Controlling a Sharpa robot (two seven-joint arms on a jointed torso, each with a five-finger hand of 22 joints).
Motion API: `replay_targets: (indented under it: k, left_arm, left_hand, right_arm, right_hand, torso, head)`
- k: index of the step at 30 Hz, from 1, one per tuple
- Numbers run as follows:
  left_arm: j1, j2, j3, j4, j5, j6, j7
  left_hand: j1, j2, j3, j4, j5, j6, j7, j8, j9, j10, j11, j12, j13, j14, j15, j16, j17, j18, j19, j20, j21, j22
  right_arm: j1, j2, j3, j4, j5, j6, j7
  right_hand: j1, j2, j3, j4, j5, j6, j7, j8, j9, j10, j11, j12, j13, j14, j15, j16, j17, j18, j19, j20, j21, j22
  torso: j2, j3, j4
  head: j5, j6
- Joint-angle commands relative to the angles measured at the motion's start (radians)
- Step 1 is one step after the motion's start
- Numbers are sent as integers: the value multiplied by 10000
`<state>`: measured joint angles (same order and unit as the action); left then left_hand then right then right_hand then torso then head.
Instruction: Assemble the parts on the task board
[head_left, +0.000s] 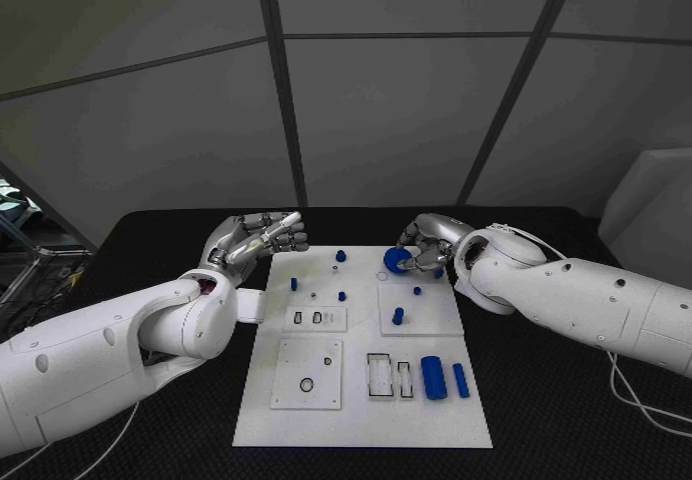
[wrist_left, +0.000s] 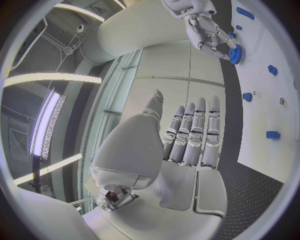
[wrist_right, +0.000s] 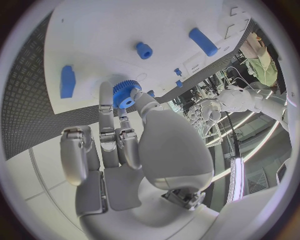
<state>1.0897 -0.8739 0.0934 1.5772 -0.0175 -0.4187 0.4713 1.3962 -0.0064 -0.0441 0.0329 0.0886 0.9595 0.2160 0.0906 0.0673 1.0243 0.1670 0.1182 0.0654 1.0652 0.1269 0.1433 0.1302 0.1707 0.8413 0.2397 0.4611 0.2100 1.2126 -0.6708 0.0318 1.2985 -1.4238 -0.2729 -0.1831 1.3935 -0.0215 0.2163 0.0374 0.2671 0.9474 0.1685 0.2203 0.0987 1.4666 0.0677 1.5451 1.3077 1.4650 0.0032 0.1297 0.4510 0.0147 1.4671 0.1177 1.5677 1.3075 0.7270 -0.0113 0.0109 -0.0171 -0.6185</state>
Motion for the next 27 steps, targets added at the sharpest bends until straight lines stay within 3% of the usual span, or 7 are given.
replay_targets:
  k: [1, 5, 9, 15, 27]
  left_arm:
    - [14, -4, 8, 13, -54, 13, 27]
    - [14, -1, 8, -5, -54, 16, 19]
    - [15, 8, 8, -23, -54, 20, 10]
    - [17, 32, 9, -36, -54, 20, 1]
    - [25, 59, 12, -48, -54, -6, 12]
  left_hand:
    - [-18, 102, 3, -52, -45, 20, 16, -8, -13, -13, 33, -45, -12, 84, 10, -34, 13, 112, -67, -27, 48, 14]
    - [-18, 102, 3, -52, -45, 20, 16, -8, -13, -13, 33, -45, -12, 84, 10, -34, 13, 112, -67, -27, 48, 14]
    - [-18, 102, 3, -52, -45, 20, 16, -8, -13, -13, 33, -45, -12, 84, 10, -34, 13, 112, -67, -27, 48, 14]
    - [-21, 111, 2, -63, -47, 5, 28, -25, -17, -29, 41, -67, -14, 83, 15, -43, 15, 110, -71, -25, 54, 16]
    - [-21, 111, 2, -63, -47, 5, 28, -25, -17, -29, 41, -67, -14, 83, 15, -43, 15, 110, -71, -25, 54, 16]
  right_arm:
    - [25, -50, 12, 384, -381, -700, -81]
    - [31, 12, 18, 853, -923, -982, -340]
    - [34, 290, 19, 908, -1290, -1031, -468]
    - [36, 1074, 13, 559, -1774, -966, -566]
    - [34, 2111, -10, -238, -2116, -683, -600]
  right_hand:
    - [-21, 25, 126, 42, 42, 384, -227, -55, 60, 857, -37, 56, 2386, 248, -62, -37, 15, -147, 1037, -82, 31, 2633]
    - [-42, -5, 144, 31, 29, 402, -228, -64, 57, 867, -38, 67, 2400, 249, -62, -39, 17, -147, 1037, -82, 31, 2633]
    - [-54, -21, 154, 26, 17, 412, -229, -69, 55, 869, -39, 69, 2402, 250, -62, -39, 18, -147, 1037, -82, 31, 2633]
    - [-60, -41, 176, 11, 7, 420, -231, -81, 50, 842, -41, 39, 2367, 249, -63, -41, 19, -147, 1037, -82, 31, 2633]
    - [-60, -49, 195, 0, 7, 423, -231, -91, 47, 840, -42, 37, 2364, 249, -65, -42, 19, -147, 1037, -83, 31, 2633]
  torso:
    - [-10, -3, -2]
    - [-17, -24, 14]
    - [-3, -11, 24]
    - [7, -28, 38]
    - [32, 0, 5]
  head:
    - [23, 5]
    - [19, 25]
    - [49, 30]
    - [52, 34]
    - [189, -27]
